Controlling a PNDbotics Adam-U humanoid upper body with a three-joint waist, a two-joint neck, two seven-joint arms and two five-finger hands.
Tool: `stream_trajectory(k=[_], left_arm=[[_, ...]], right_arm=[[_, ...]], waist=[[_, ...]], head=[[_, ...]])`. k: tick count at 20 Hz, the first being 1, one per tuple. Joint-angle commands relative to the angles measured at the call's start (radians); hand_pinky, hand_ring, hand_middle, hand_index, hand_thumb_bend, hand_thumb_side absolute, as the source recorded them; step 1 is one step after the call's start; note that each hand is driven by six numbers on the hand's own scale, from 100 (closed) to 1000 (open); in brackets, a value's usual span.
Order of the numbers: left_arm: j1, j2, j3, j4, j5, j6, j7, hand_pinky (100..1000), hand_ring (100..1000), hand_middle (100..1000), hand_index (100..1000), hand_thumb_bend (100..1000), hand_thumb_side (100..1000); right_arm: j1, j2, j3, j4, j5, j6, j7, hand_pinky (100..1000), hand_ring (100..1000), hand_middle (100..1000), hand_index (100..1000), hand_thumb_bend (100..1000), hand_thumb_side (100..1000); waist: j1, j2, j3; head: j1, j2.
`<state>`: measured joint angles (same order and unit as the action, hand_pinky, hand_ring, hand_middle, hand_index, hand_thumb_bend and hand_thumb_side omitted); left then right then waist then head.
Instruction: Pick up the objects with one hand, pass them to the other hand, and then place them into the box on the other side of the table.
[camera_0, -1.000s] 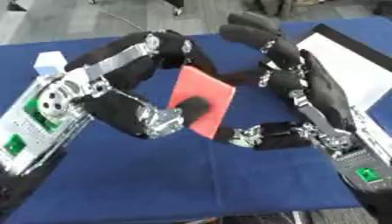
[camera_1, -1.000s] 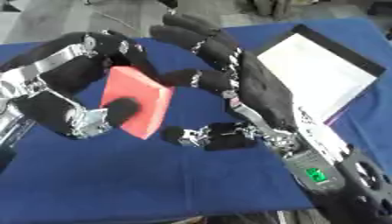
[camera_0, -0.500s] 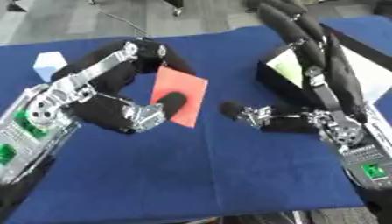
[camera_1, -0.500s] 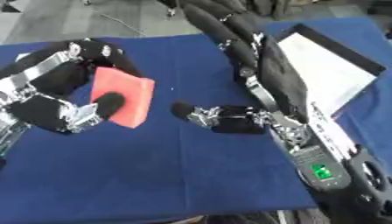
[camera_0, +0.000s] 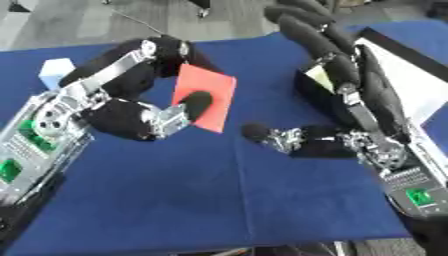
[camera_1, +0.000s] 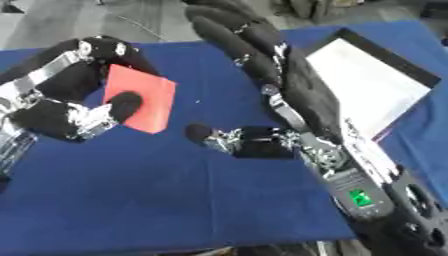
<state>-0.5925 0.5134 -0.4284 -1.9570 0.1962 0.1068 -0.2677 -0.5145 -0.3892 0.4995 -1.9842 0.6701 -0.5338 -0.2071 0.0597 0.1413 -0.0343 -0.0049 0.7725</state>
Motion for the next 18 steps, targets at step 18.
stream_trajectory(k=[18], left_arm=[[-0.066,-0.077,-0.038,-0.006,0.058,0.031,-0.025,741,505,467,566,100,438]], right_arm=[[-0.045,-0.013,0.014,-0.016,-0.1,0.009,-0.001,925,899,802,1000,462,100]], waist=[[-0.011,-0.009,0.018]], head=[[-0.023,-0.003]])
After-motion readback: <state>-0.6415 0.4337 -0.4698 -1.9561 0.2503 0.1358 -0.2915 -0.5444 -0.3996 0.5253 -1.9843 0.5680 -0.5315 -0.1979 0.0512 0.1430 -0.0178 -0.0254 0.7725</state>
